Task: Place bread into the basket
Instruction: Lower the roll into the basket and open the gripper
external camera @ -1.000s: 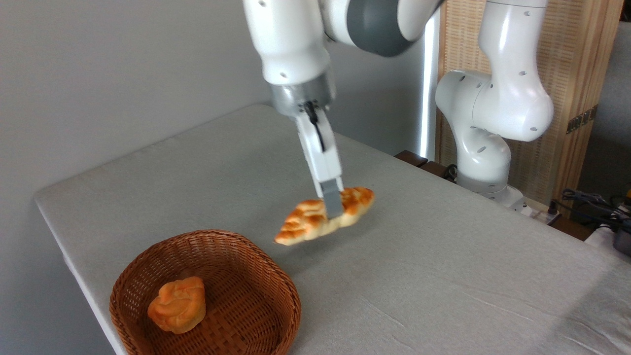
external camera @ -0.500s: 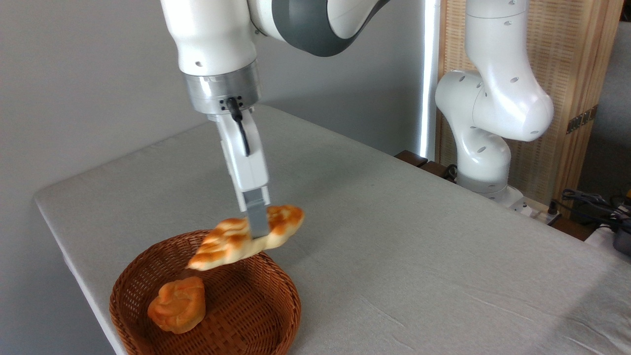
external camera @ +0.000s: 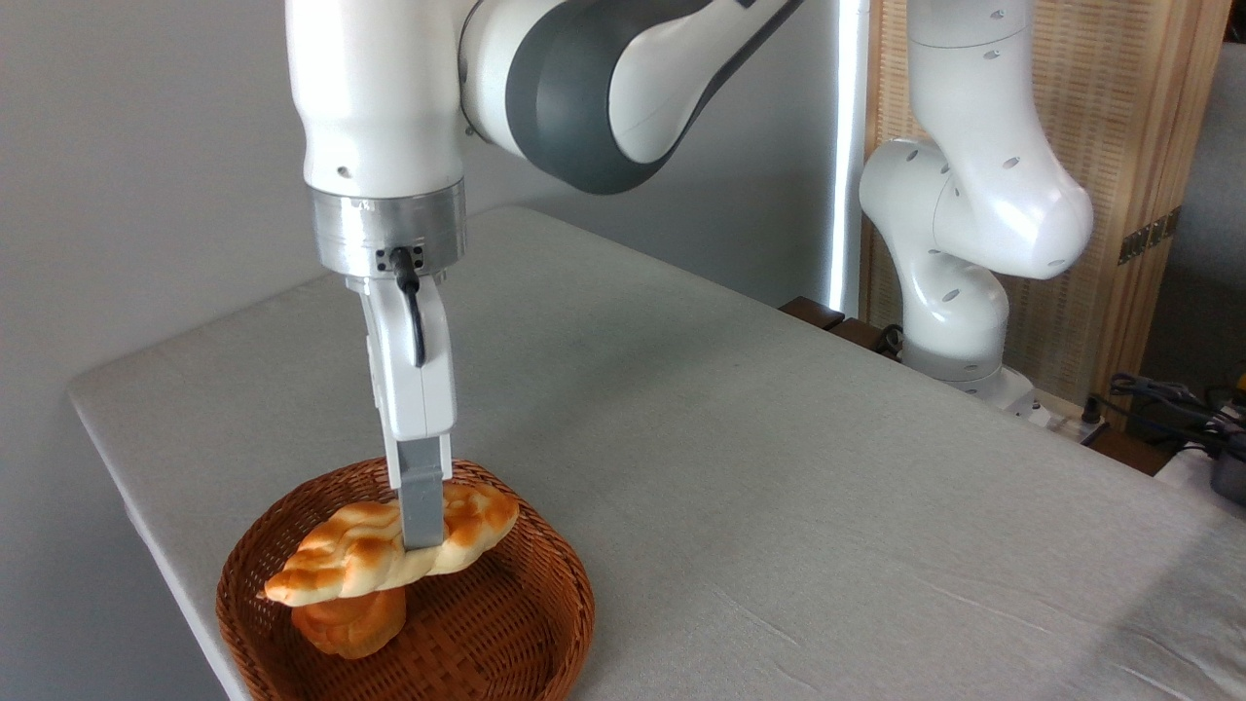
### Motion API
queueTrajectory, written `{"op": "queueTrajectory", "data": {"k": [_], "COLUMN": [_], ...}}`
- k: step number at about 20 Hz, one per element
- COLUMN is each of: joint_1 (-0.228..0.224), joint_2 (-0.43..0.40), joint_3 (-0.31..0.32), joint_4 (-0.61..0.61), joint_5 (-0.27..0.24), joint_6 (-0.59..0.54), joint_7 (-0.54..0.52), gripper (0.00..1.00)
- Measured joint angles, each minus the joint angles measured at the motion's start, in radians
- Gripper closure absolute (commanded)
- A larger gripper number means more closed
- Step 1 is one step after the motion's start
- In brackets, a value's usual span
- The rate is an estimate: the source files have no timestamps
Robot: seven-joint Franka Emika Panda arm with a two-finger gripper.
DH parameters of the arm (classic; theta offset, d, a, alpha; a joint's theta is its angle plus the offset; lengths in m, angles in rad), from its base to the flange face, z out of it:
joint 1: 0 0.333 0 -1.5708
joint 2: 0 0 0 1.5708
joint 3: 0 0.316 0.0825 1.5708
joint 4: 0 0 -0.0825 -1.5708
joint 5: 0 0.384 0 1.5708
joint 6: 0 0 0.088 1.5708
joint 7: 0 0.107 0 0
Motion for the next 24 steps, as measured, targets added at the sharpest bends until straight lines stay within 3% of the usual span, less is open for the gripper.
{"op": "queueTrajectory", "data": {"k": [3, 24], "joint_1": [-0.001, 0.016], "joint_2": [0.002, 0.011], "joint_3": [-0.008, -0.004], "joint_4": [0.000, 0.001], "joint_5": [0.000, 0.000], "joint_6": [0.000, 0.083], "joint_7": [0.000, 0.007], "gripper": [0.00, 0.00]}}
